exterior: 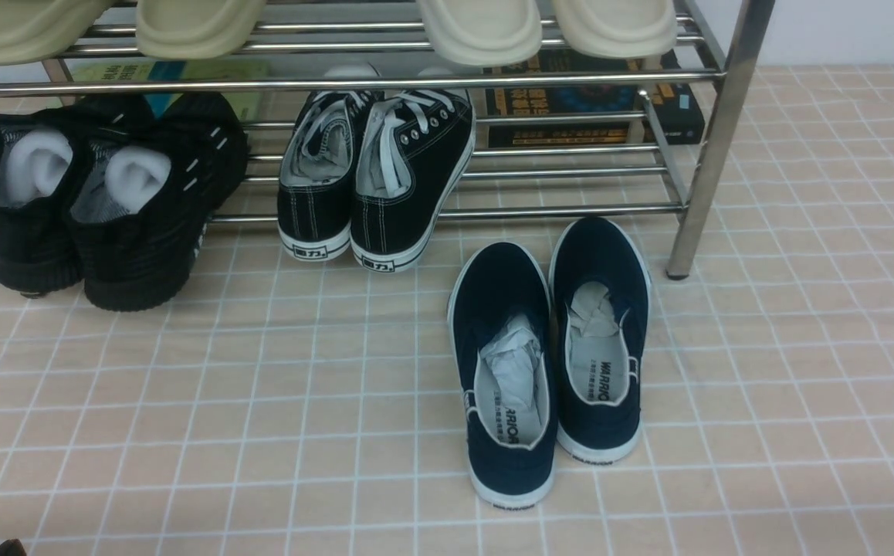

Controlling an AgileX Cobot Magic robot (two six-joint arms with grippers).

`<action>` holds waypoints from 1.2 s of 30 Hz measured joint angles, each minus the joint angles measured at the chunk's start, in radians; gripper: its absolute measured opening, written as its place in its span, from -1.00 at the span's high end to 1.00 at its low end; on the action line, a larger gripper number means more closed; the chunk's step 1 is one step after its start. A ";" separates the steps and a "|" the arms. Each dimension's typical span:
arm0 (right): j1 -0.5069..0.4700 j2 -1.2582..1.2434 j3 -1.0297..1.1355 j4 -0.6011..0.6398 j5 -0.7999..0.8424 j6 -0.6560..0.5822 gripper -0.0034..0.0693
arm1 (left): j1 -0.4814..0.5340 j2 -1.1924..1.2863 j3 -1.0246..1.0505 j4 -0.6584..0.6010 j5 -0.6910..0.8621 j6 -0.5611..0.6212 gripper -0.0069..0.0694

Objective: Take the shoes off the shelf from the light coffee tablecloth by hand.

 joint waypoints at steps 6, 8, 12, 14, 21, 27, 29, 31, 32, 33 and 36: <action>0.000 0.000 0.000 0.000 0.000 0.000 0.73 | 0.000 0.000 0.000 0.000 0.000 0.000 0.19; 0.000 0.000 0.000 0.000 0.000 0.000 0.72 | 0.000 0.000 0.000 0.000 0.000 0.000 0.19; 0.000 0.000 0.000 -0.001 0.000 0.000 0.70 | 0.000 0.000 0.000 0.000 0.000 0.000 0.19; 0.000 0.000 0.000 -0.001 0.000 0.000 0.70 | 0.000 0.000 0.000 0.000 0.000 0.000 0.19; 0.000 0.000 0.000 -0.001 0.000 0.000 0.68 | 0.000 0.000 0.000 0.000 0.000 0.000 0.19; 0.000 0.000 0.000 -0.001 0.000 0.000 0.66 | 0.000 0.000 0.000 0.000 0.000 0.000 0.19; 0.000 0.000 0.000 -0.001 0.000 0.000 0.65 | 0.000 0.000 0.000 0.000 0.000 0.000 0.19; 0.000 0.000 0.000 -0.001 0.000 0.000 0.64 | 0.000 0.000 0.000 0.000 0.000 0.000 0.19; 0.000 0.000 0.000 -0.001 0.000 0.000 0.64 | 0.000 0.000 0.000 0.000 0.000 0.000 0.19; 0.000 0.000 0.000 -0.001 0.000 0.000 0.64 | 0.000 0.000 0.000 0.000 0.000 0.000 0.19; 0.000 0.000 0.000 -0.001 0.000 0.000 0.63 | 0.000 0.000 0.000 0.000 0.000 0.000 0.19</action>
